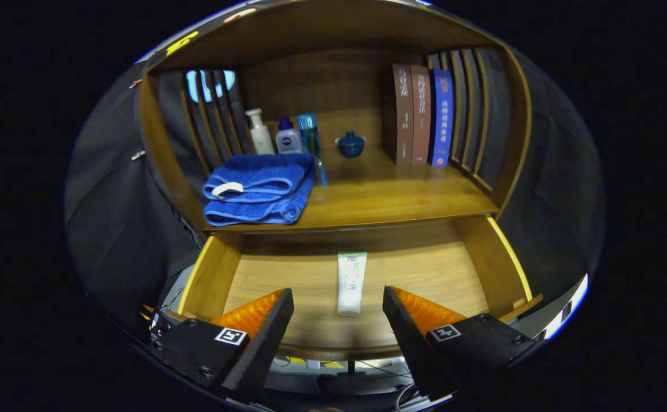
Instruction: Pull open the drawer, take out the items inside it, and place them on the countertop above the cabinet.
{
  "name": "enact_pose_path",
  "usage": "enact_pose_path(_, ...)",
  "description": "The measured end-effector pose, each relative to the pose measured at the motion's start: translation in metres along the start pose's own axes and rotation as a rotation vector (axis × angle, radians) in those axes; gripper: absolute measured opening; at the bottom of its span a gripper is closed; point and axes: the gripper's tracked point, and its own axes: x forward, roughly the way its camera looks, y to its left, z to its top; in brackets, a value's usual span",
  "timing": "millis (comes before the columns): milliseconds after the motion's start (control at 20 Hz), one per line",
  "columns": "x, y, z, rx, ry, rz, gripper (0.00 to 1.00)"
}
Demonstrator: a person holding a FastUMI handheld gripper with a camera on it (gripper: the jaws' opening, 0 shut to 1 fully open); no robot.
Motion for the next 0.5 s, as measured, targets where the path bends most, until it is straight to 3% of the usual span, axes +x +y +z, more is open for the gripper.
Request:
enact_pose_path(300, 0.078, -0.013, -0.031, -0.031, 0.271, -0.059, 0.99)
enact_pose_path(500, 0.1, -0.019, -0.051, -0.03, 0.379, -0.078, 0.98)
